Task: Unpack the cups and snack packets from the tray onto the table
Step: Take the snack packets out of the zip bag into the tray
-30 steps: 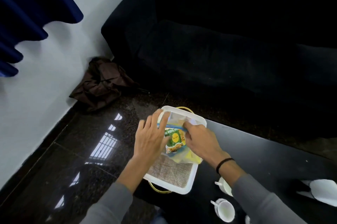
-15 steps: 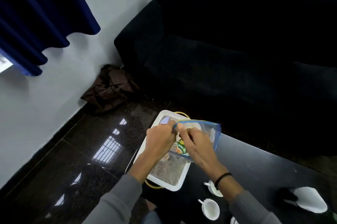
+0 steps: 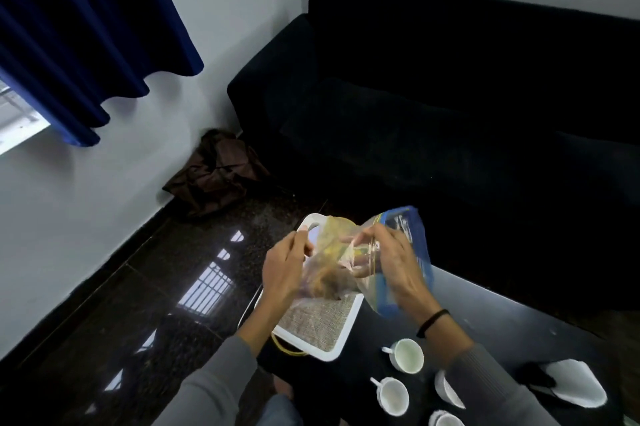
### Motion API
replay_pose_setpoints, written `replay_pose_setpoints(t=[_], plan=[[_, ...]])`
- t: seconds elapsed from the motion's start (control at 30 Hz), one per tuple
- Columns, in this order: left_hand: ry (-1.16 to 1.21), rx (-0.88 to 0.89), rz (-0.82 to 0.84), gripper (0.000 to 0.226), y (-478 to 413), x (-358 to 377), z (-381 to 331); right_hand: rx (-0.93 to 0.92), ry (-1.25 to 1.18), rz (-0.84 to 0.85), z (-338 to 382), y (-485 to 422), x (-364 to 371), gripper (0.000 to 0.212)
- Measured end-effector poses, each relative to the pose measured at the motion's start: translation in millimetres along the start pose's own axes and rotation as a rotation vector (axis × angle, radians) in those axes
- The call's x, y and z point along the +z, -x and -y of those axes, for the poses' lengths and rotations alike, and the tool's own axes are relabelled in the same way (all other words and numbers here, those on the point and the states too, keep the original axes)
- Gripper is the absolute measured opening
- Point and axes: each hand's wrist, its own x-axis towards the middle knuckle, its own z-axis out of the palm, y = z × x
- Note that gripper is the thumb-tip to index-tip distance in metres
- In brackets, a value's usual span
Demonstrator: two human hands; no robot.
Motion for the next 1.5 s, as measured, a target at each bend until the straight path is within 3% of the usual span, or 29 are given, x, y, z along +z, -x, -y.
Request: replay_pose_setpoints(t=[0.1, 0.2, 0.3, 0.5, 0.6, 0.67, 0.8, 0.93, 1.0, 1.1, 1.23, 1.43, 1.5], plan=[[-0.116, -0.281, 0.053, 0.066, -9.8, -2.7, 16.2, 0.034, -0.143, 0.035, 16.2, 0.8, -0.8, 0.03], [0.347, -0.64, 0.417, 0.088, -15.9, -2.5, 30.0, 0.156, -0.335, 0.093, 30.9, 5.5, 0.6, 0.047], [0.574, -0.695, 0.548, 0.081, -11.1, -2.2, 42.9, 0.17, -0.389, 0.119, 35.2, 7.9, -2.1, 0.039], [0.631, -0.637, 0.383, 0.051, -5.5, -0.1, 64.0, 0.154, -0.52, -0.047, 11.0, -0.1, -26.6, 0.058], [0.656, -0.57, 0.339, 0.034, -8.7, -0.8, 66.0, 0.22, -0.44, -0.103, -1.9, -7.3, -26.4, 0.051], [0.67, -0.539, 0.322, 0.025, -9.2, -2.6, 66.6, 0.221, -0.281, -0.158, -13.6, -12.9, -27.4, 0.033], [0.694, -0.509, 0.309, 0.027, -12.2, -4.2, 70.4, 0.27, -0.135, -0.099, -35.0, -14.8, -20.4, 0.007], [0.683, -0.503, 0.284, 0.028, -15.7, -5.2, 80.9, 0.358, -0.071, -0.048, -55.5, -18.7, -12.4, 0.022], [0.645, -0.501, 0.251, 0.03, -18.6, -4.9, 90.9, 0.449, -0.098, -0.081, -62.1, -22.5, -7.6, 0.015], [0.647, -0.541, 0.131, 0.027, -22.6, -4.0, 108.4, 0.497, -0.084, -0.095, -69.2, -24.0, 2.2, 0.04], [0.632, -0.61, -0.051, 0.024, -28.2, -1.1, 132.8, 0.511, -0.023, -0.1, -83.1, -30.5, 15.2, 0.04], [0.585, -0.559, -0.179, 0.014, -41.6, -4.4, 171.4, 0.473, 0.214, -0.157, -114.1, -54.3, 13.1, 0.034], [0.515, -0.557, -0.185, 0.012, -49.8, -10.6, 187.1, 0.361, 0.506, -0.085, -124.2, -63.2, 5.7, 0.032]])
